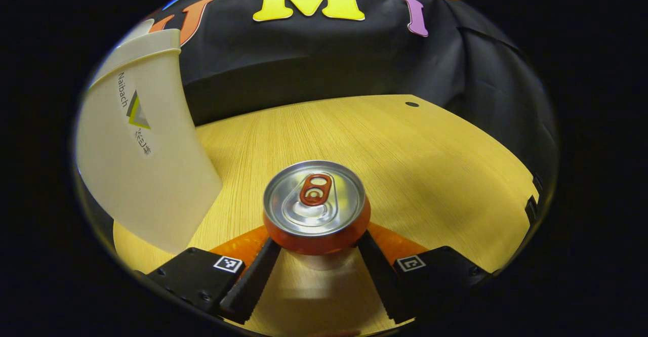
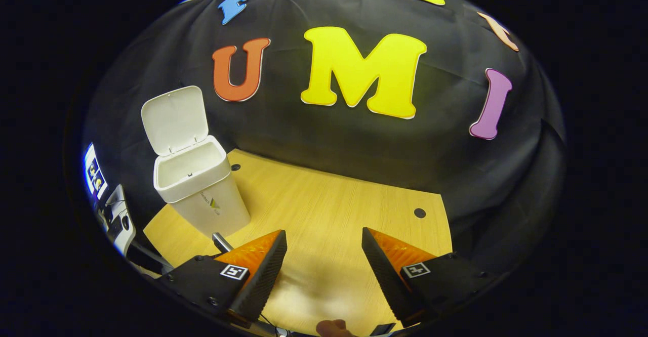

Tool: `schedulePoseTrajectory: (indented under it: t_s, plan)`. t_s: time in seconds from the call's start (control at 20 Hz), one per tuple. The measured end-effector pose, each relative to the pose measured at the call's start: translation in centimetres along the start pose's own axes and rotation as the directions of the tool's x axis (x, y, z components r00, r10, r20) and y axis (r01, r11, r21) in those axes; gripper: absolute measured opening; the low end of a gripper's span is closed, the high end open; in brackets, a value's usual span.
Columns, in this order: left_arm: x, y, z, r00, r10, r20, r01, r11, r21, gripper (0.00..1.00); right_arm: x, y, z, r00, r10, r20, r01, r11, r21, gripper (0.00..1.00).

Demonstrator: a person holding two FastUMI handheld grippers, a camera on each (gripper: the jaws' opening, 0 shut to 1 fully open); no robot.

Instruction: Press the lid of the desktop garbage bin to open it, pick up the crumpled paper on the desktop and throw it into the bin, then pick up the pop can on the desktop and drop it into the bin, and finally close the garbage bin lid.

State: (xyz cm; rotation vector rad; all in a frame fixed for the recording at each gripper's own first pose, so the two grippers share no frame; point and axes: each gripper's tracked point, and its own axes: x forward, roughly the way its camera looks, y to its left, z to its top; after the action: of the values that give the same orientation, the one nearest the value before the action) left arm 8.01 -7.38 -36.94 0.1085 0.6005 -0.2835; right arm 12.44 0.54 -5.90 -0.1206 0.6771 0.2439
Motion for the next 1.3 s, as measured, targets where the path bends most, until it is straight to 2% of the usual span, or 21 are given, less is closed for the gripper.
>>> schedulePoseTrajectory:
  t_s: [0.05,0.1,0.35,0.5,0.85,1.1,1.3]
  plan:
    - [-0.3,-0.1,0.0,1.000,-0.004,-0.003,0.004,1.000,0.000,0.97,0.0,-0.3,-0.2,1.000,-0.004,-0.001,0.004,1.000,0.004,0.94]
    - [-0.5,-0.1,-0.1,1.000,-0.006,-0.013,0.006,1.000,0.000,0.87,0.0,-0.4,-0.5,1.000,-0.001,-0.003,0.001,1.000,0.016,0.94]
    - [-3.9,0.6,1.3,1.000,0.012,-0.020,-0.013,0.999,-0.043,0.87,0.1,-1.6,-1.6,1.000,-0.002,-0.012,0.003,0.998,0.062,0.94]
    - [-7.8,1.5,3.4,0.998,0.052,-0.039,-0.056,0.994,-0.089,0.86,-0.4,-2.5,-2.2,1.000,0.004,-0.004,-0.004,0.998,0.068,0.93]
    - [-16.8,3.9,12.5,0.987,0.159,0.000,-0.159,0.982,-0.099,0.86,0.2,-3.1,-3.8,0.998,0.048,-0.027,-0.044,0.988,0.149,0.94]
    - [-21.4,7.5,19.5,0.970,0.232,0.074,-0.217,0.962,-0.167,0.86,-0.2,-2.2,-5.3,0.995,0.088,-0.043,-0.083,0.992,0.096,0.93]
    - [-21.9,13.1,24.9,0.940,0.322,0.111,-0.289,0.927,-0.239,0.86,-0.5,-2.0,-5.7,0.995,0.086,-0.044,-0.082,0.993,0.080,0.94]
